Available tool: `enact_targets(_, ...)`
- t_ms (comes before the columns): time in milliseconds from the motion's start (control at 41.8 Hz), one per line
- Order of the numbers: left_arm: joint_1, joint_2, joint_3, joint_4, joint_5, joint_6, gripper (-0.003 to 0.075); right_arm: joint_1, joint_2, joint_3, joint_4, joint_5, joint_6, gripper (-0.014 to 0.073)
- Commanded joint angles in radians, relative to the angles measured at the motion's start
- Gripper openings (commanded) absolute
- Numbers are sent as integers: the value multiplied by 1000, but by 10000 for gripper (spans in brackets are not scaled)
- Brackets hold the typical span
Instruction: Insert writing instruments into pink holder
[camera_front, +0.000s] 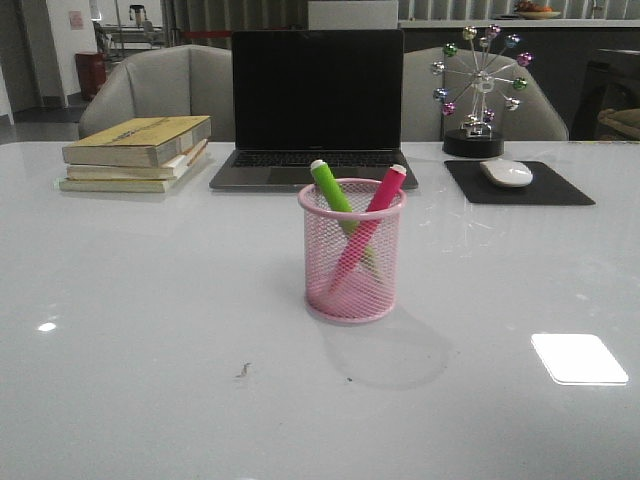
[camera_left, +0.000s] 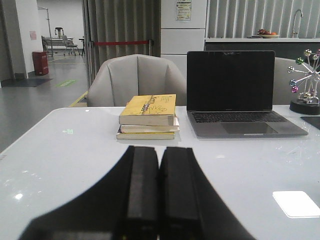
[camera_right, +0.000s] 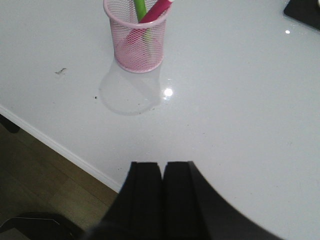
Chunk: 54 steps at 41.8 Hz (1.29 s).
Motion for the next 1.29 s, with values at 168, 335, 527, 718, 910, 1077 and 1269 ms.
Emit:
enact_targets(168, -1, -20, 3, -10, -92, 1, 91, 1, -2, -27, -15, -61, -3, 58)
enact_targets(335, -1, -20, 3, -10, -92, 1, 91, -2, -28, -22, -12, -61, -3, 58)
enact_targets(527, -1, -20, 3, -10, -92, 1, 91, -180, -184, 97, -10, -249, -3, 58)
enact_targets(718, -1, -20, 3, -10, -92, 1, 91, -385, -412, 325, 1, -491, -3, 58)
enact_targets(910, -1, -20, 3, -10, -92, 1, 91, -480, -576, 494, 25, -610, -3, 58)
enact_targets(1077, -1, -20, 3, -10, -92, 1, 91, -497, -615, 584, 39, -685, -3, 58)
enact_targets(1269, -1, -20, 3, -10, -92, 1, 91, -513, -615, 581, 43, -673, -3, 58)
